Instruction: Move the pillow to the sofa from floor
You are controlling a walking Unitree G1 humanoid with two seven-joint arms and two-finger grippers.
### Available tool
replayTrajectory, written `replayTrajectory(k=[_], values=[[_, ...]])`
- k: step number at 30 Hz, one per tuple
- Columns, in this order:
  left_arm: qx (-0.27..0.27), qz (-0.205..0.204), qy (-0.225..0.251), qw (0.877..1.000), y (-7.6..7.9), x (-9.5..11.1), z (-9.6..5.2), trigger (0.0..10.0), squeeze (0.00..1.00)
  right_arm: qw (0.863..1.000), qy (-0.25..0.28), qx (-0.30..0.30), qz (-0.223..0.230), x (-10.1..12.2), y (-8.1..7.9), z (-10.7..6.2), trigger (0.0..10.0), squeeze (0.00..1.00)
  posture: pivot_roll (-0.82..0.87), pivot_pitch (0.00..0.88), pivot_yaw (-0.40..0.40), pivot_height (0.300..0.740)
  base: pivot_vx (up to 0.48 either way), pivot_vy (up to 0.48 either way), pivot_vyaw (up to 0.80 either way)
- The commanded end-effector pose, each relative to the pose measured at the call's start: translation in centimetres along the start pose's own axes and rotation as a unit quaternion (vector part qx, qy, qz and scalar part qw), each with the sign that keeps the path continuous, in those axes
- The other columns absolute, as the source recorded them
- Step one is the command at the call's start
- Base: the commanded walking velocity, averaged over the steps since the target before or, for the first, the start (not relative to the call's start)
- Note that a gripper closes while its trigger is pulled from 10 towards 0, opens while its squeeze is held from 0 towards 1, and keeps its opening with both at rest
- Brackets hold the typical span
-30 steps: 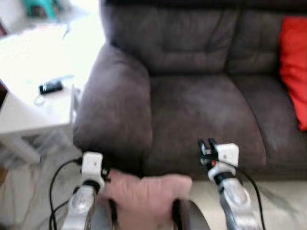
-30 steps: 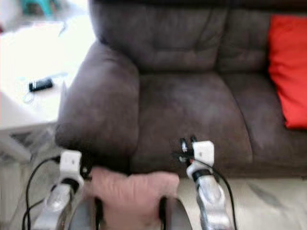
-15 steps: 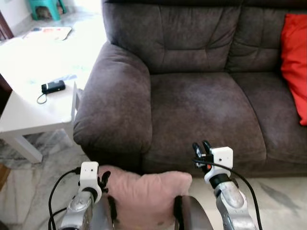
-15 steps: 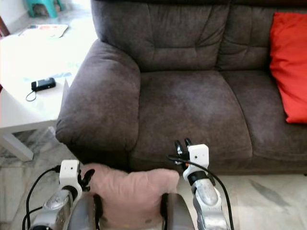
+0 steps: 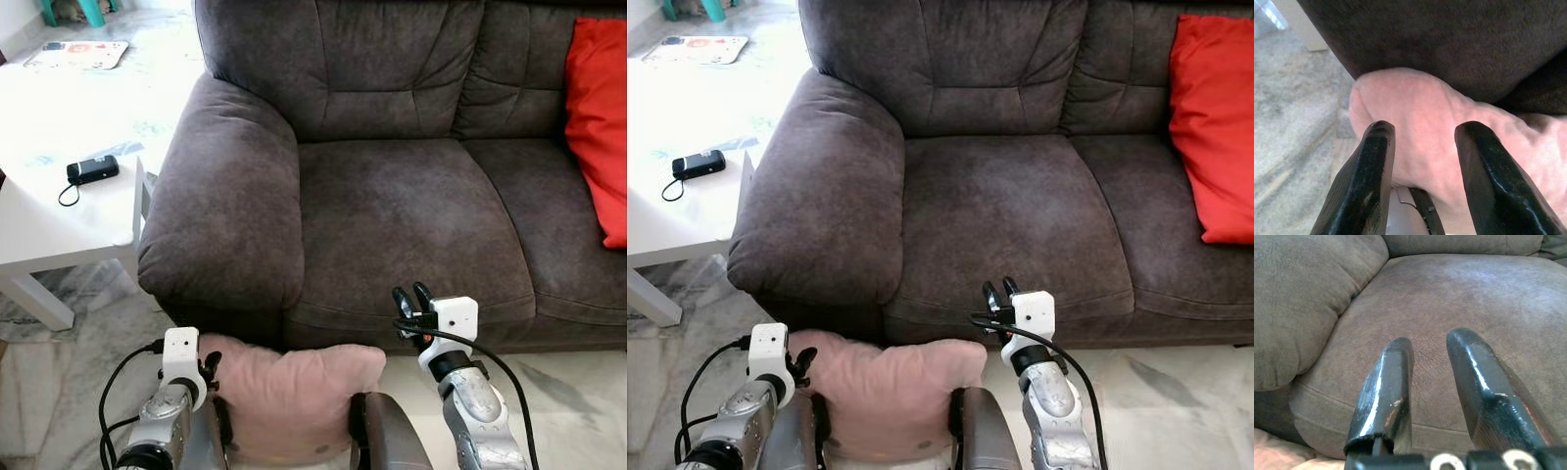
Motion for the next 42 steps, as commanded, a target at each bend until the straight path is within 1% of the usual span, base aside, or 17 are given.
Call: replayTrajectory(k=[1,2,3,4,8,15,21,26,31,33,34,35,37,38,39,42], values=[[0.0,-0.007,-0.01,1.0,0.0,-0.4,0.0,10.0,0.42,1.0,0.005,-0.001,-0.002,0.4,0.2,-0.2,10.0,0.0,-0.02,0.159,-0.077,0.559,0.0,0.0,0.0],[0.0,-0.007,-0.01,1.0,0.0,-0.4,0.0,10.0,0.42,1.0,0.005,-0.001,-0.002,0.4,0.2,-0.2,10.0,0.0,-0.02,0.159,-0.077,0.559,0.0,0.0,0.0],[0.001,-0.007,-0.01,1.0,0.0,-0.4,0.0,10.0,0.86,1.0,0.004,-0.002,-0.002,0.3,0.3,-0.3,10.0,0.0,-0.02,0.162,-0.078,0.559,0.0,0.0,0.0],[0.0,-0.012,-0.008,1.0,0.0,-0.3,0.1,10.0,1.0,1.0,0.003,-0.003,-0.003,0.3,0.4,-0.4,10.0,0.0,-0.03,0.167,-0.08,0.559,0.0,0.0,0.0],[0.002,-0.019,-0.01,1.0,0.0,0.0,0.3,10.0,1.0,1.0,-0.001,-0.001,-0.005,0.2,0.5,-0.8,10.0,0.0,-0.03,0.182,-0.089,0.559,0.0,0.0,0.0],[0.009,-0.025,-0.008,1.0,-0.3,0.0,0.3,10.0,1.0,1.0,0.002,0.008,-0.004,0.6,0.3,-1.1,10.0,0.0,-0.03,0.223,-0.111,0.559,0.0,0.0,0.0],[0.02,-0.019,-0.008,1.0,-0.8,0.0,0.2,10.0,1.0,1.0,0.006,0.012,-0.004,1.1,0.3,-1.2,10.0,0.0,-0.04,0.247,-0.123,0.559,0.0,0.0,0.0],[0.027,-0.026,0.014,0.999,-1.0,1.1,0.4,10.0,1.0,1.0,0.013,0.018,-0.004,1.7,0.3,-1.6,10.0,0.0,-0.04,0.277,-0.139,0.559,0.0,0.0,0.0],[0.019,-0.026,0.031,0.999,-0.8,2.1,0.6,10.0,1.0,1.0,0.017,0.02,-0.004,1.9,0.4,-2.1,10.0,0.0,-0.05,0.291,-0.149,0.559,0.0,0.0,0.0],[0.011,-0.028,0.044,0.999,-0.6,3.0,0.8,10.0,1.0,1.0,0.017,0.022,-0.003,2.0,0.4,-2.4,10.0,0.0,-0.05,0.303,-0.155,0.559,0.0,0.0,0.0],[0.011,-0.028,0.044,0.999,-0.6,3.0,0.8,10.0,1.0,1.0,0.017,0.022,-0.003,2.0,0.4,-2.4,10.0,0.0,-0.05,0.303,-0.155,0.559,0.0,0.0,0.0],[0.009,-0.028,0.049,0.998,-0.5,3.5,0.9,10.0,1.0,1.0,0.017,0.024,-0.003,2.1,0.5,-2.6,10.0,0.0,-0.06,0.31,-0.161,0.559,0.0,0.0,0.0],[0.013,-0.022,0.052,0.998,-0.6,3.7,0.9,10.0,1.0,1.0,0.016,0.024,-0.004,2.2,0.6,-2.8,10.0,0.0,-0.07,0.313,-0.166,0.559,0.0,0.0,0.0],[0.018,-0.011,0.055,0.998,-0.6,3.9,1.0,10.0,1.0,1.0,0.016,0.025,-0.005,2.3,0.7,-3.0,10.0,0.0,-0.07,0.317,-0.17,0.559,0.0,0.0,0.0],[0.021,-0.004,0.058,0.998,-0.6,4.2,1.0,10.0,0.0,1.0,0.014,0.026,-0.005,2.5,0.8,-3.1,10.0,0.0,-0.07,0.319,-0.173,0.559,0.0,0.0,0.0],[0.026,-0.006,0.063,0.998,-0.7,4.5,1.1,10.0,0.0,0.999,0.015,0.029,-0.006,2.6,0.8,-3.3,10.0,0.0,-0.08,0.321,-0.177,0.559,0.0,0.0,0.0]])
Point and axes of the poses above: a point about 5 cm out from each wrist's last joint towards the gripper, its own z axis pointing out of the wrist towards the gripper, its own x axis along the axis of the wrist's last joint, y = z × x, the point moved 1 cm from there along z, pointing out of the wrist towards the gripper, and after that the axes turned 11 degrees about -z, right-handed, at the moved point
